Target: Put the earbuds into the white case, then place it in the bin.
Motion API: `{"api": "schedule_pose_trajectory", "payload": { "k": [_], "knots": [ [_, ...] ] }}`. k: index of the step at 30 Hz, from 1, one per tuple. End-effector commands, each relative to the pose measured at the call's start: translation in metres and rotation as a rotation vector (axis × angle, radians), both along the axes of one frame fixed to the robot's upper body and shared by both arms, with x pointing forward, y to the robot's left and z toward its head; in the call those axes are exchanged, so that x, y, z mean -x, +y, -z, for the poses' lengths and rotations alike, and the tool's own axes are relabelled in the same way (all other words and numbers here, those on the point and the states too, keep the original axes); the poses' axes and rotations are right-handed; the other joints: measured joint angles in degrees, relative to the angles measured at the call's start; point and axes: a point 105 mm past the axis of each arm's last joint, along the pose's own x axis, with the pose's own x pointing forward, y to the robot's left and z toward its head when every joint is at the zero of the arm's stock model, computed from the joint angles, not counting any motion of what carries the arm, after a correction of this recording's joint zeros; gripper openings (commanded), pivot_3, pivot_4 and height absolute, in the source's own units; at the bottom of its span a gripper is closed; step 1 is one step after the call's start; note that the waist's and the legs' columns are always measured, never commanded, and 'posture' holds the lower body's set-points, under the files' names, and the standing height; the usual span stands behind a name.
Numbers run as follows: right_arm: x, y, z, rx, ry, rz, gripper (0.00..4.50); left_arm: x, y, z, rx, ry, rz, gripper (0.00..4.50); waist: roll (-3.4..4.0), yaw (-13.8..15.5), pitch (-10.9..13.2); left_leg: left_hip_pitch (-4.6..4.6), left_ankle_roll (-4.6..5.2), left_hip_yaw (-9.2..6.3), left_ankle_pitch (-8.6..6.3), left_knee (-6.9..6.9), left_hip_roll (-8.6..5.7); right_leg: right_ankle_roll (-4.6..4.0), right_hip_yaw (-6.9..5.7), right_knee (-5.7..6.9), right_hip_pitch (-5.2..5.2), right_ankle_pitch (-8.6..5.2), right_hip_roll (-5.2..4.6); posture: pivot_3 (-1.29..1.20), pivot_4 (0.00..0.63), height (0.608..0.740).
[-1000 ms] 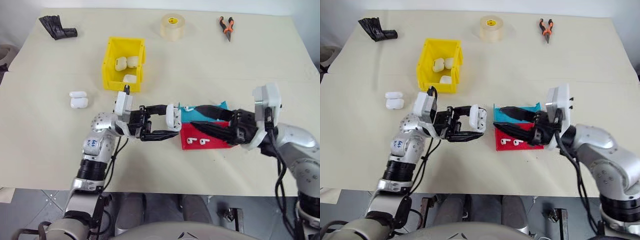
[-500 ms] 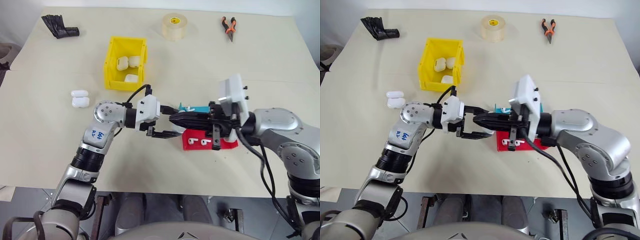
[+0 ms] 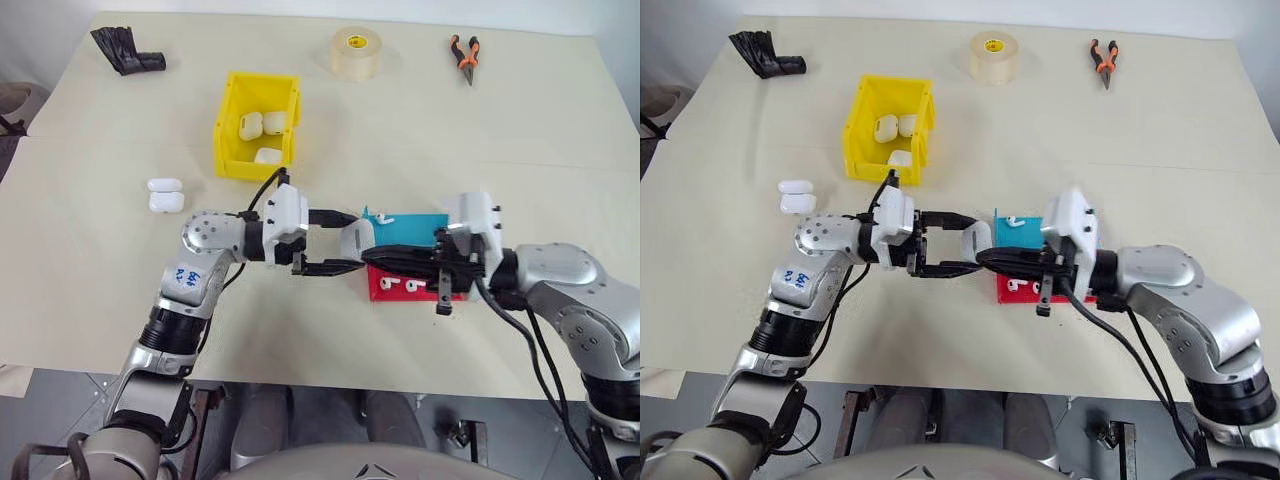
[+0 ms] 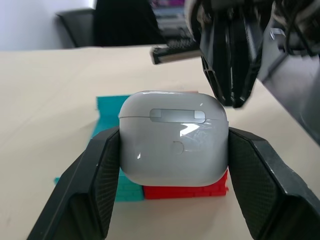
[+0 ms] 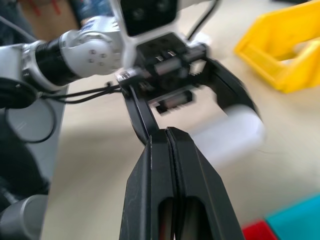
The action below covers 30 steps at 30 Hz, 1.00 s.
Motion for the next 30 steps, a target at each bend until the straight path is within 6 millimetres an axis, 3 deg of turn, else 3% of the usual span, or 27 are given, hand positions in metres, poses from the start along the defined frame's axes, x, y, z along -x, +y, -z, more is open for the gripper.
{"api": "schedule_pose_trajectory", "payload": {
  "k": [1,5,14,18,24,28,30],
  "knots": [
    [-0.008,-0.018,-0.015,-0.093,-0.1,0.123,0.19,0.003,0.01,-0.024,0.118,-0.036,-0.072,2.8,0.0,0.0,0.0,-0.01,0.0,0.02,0.0,0.01,0.0,0.0,0.02,0.01,-0.01,0.0,-0.01,0.0,0.15,0.74],
    [-0.009,-0.032,-0.026,-0.107,-0.256,0.214,1.26,-0.017,0.035,-0.021,0.141,0.007,-0.359,2.8,0.0,-0.2,0.0,0.07,-0.02,0.03,0.01,0.0,0.04,0.0,0.03,0.05,-0.01,0.0,0.0,0.0,0.15,0.74],
    [-0.015,-0.063,-0.029,-0.086,-0.405,0.384,4.4,-0.049,0.088,-0.034,0.303,0.027,-0.863,2.8,-0.01,0.1,0.0,0.05,-0.02,0.0,0.01,0.0,-0.02,0.0,0.05,0.06,0.0,0.0,-0.02,0.0,0.15,0.74],
    [-0.016,-0.064,-0.024,-0.071,-0.406,0.399,4.46,-0.073,0.107,-0.045,0.324,-0.053,-0.992,2.8,-0.01,0.2,0.0,0.07,-0.07,0.04,0.04,0.0,-0.02,0.0,0.03,0.07,0.0,0.0,0.0,0.0,0.15,0.74],
    [-0.019,-0.055,-0.022,-0.074,-0.402,0.369,4.46,-0.126,0.11,-0.05,0.259,-0.085,-1.067,2.8,-0.01,0.1,0.0,0.08,-0.09,0.48,0.05,0.01,-0.09,0.0,-0.02,0.08,0.03,0.0,0.01,0.0,0.15,0.74],
    [-0.019,-0.051,-0.022,-0.082,-0.4,0.362,4.46,-0.146,0.109,-0.048,0.217,-0.061,-1.091,2.8,-0.01,0.0,0.0,0.06,-0.08,0.49,0.04,-0.04,-0.09,0.0,-0.1,0.01,0.03,0.0,0.01,0.0,0.15,0.74],
    [-0.018,-0.049,-0.022,-0.085,-0.4,0.36,4.5,-0.15,0.102,-0.048,0.197,-0.038,-1.048,3.53,-0.01,-0.2,0.0,0.06,-0.07,0.51,0.04,-0.04,-0.08,0.0,-0.12,0.0,0.02,0.0,0.01,0.0,0.15,0.74]
  ]
}}
